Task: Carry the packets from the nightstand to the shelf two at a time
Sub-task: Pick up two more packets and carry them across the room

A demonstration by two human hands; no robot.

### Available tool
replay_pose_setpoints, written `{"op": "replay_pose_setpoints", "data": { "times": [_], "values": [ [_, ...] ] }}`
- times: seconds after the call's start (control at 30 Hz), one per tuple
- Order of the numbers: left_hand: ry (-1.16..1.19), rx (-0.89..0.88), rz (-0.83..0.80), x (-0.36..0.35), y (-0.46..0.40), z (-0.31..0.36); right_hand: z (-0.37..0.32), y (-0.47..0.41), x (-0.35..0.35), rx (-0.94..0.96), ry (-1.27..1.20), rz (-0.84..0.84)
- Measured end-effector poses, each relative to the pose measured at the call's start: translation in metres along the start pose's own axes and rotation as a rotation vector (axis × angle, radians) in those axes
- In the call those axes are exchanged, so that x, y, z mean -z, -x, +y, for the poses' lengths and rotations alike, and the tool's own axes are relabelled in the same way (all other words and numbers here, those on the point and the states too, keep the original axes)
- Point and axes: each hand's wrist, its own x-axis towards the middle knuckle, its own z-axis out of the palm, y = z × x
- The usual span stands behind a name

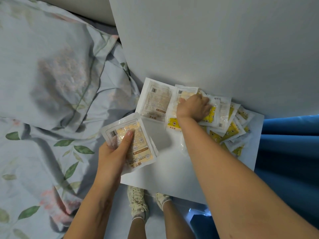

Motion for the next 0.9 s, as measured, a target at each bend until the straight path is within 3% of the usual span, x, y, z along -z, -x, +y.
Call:
{"op": "replay_pose_setpoints", "data": {
  "times": [0.27,0.5,0.63,0.77,0.9],
  "values": [
    [-0.03,0.006,0.001,-0.003,0.0,0.001,0.004,-0.01,0.006,0.005,-0.317,-0.015],
    [-0.047,-0.003,0.003,-0.005,0.001,-0.001,0.049,0.014,0.025,-0.013,-0.964,-0.141],
    [-0.028,-0.003,-0.006,-0.007,0.003,-0.003,0.079,0.034,0.054,-0.179,-1.381,-0.311],
    [-0.002,-0.009,-0.023,-0.012,0.01,0.0,0.102,0.051,0.086,-0.266,-1.413,-0.512],
    [0.008,-0.059,-0.087,-0.021,0.038,0.022,0.105,0.067,0.128,-0.181,-1.338,-0.719]
  ]
}}
